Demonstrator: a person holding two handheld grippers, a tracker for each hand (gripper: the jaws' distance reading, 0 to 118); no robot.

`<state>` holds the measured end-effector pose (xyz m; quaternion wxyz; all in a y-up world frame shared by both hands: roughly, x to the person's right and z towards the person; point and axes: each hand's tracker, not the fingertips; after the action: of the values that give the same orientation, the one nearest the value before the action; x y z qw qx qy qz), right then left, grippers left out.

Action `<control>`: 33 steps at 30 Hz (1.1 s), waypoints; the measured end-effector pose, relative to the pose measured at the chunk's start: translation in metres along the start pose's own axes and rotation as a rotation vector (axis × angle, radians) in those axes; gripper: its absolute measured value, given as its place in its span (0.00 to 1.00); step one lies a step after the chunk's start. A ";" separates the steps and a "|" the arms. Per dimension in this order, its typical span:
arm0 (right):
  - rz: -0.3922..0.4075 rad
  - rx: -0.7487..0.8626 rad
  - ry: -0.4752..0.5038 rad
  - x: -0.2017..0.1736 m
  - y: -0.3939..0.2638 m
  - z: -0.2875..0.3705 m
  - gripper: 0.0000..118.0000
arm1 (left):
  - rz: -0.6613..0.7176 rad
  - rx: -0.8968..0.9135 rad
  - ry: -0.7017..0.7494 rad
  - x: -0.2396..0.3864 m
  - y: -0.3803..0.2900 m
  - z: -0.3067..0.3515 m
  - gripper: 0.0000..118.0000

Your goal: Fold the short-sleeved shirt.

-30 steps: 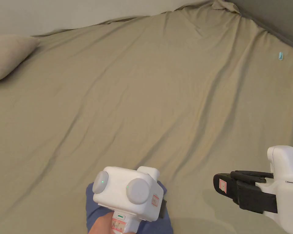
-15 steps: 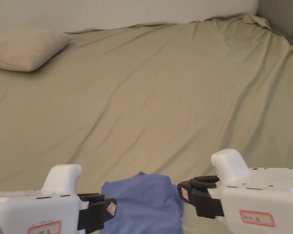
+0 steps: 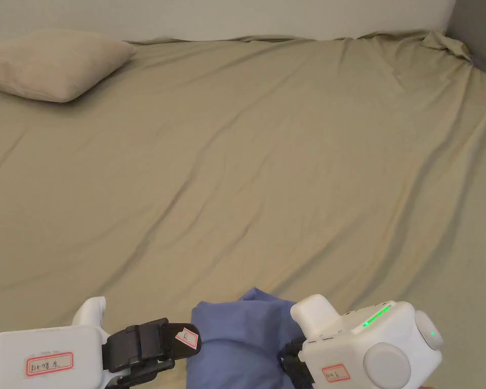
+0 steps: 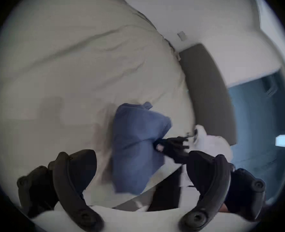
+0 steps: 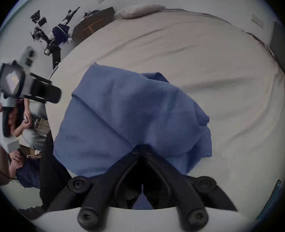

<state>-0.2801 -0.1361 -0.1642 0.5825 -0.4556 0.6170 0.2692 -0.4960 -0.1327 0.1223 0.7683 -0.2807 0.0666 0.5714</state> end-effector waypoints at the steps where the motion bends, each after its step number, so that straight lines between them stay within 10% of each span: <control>1: -0.002 -0.005 0.009 0.001 -0.001 -0.001 0.02 | 0.034 -0.028 -0.021 -0.010 0.002 -0.008 0.97; 10: -0.061 -0.002 0.086 0.013 0.001 -0.002 0.02 | -0.027 -0.201 -0.086 -0.022 0.005 -0.099 0.94; 11: -0.067 -0.003 0.090 0.015 0.001 -0.003 0.02 | -0.089 -0.206 -0.109 -0.021 0.008 -0.098 0.78; 12: -0.072 -0.004 0.094 0.015 0.002 -0.003 0.02 | -0.092 -0.208 -0.123 -0.024 0.010 -0.094 0.36; 13: -0.074 -0.003 0.100 0.017 0.002 -0.004 0.02 | -0.019 -0.178 -0.175 -0.035 0.013 -0.088 0.29; 24: -0.144 0.103 0.171 -0.001 0.024 0.020 0.02 | 0.054 -0.206 -0.348 -0.085 0.041 -0.063 0.29; 33: -0.138 0.237 0.236 -0.049 0.072 0.034 0.02 | -0.099 -0.112 0.119 -0.126 0.137 0.143 0.29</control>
<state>-0.3312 -0.0631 -0.1373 0.5725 -0.4536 0.6758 0.0985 -0.6950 -0.1400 0.2462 0.7734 -0.3594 0.0661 0.5180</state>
